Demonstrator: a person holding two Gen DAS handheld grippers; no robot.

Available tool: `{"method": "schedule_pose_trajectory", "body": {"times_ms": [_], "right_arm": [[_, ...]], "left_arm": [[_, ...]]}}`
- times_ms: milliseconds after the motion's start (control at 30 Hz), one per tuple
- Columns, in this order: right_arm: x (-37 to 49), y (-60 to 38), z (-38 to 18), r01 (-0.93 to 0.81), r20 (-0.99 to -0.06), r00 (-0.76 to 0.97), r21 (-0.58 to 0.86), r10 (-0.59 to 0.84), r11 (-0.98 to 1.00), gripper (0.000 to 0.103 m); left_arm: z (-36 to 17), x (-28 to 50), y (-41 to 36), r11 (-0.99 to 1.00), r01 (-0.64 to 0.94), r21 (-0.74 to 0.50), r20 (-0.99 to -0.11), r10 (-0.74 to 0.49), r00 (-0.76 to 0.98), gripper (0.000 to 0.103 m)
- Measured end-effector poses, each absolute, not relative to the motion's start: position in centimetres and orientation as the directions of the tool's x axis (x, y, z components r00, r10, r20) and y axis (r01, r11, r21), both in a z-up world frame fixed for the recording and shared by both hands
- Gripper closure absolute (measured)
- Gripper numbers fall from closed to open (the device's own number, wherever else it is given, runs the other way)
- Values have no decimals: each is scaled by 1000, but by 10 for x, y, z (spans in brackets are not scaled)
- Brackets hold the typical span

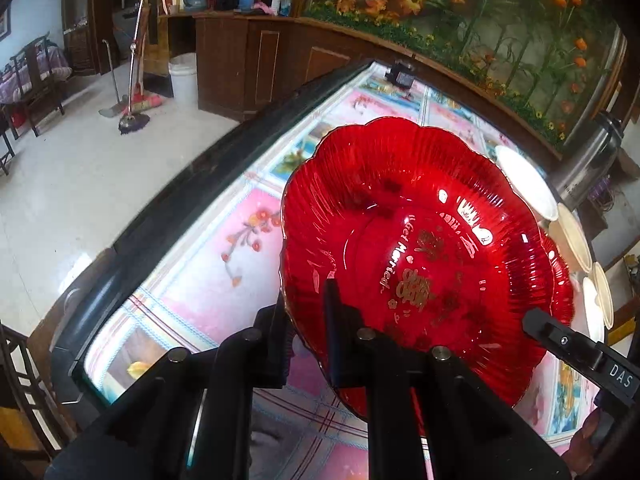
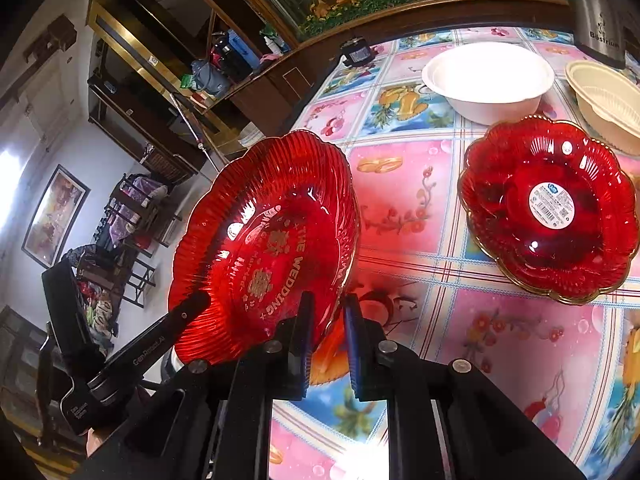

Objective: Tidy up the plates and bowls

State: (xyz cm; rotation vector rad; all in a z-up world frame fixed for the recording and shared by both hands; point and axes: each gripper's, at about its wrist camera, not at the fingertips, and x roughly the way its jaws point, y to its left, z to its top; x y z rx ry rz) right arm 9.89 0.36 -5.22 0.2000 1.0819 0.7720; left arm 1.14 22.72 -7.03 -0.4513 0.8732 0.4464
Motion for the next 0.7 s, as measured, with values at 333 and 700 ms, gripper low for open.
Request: {"method": "schedule_pose_trajectory", "body": {"times_ms": [333,700], "right_arm": [[111,11,-73,-423,-755,276,461,595,780,89],[114,1,-79,-394,-750,253,497,611,773,69]], "left_arm": [[-88,38,229,833,-524,-177,-832,158,531,91],[-91,42,222,842,-511,-175,-832,151,534,76]]}}
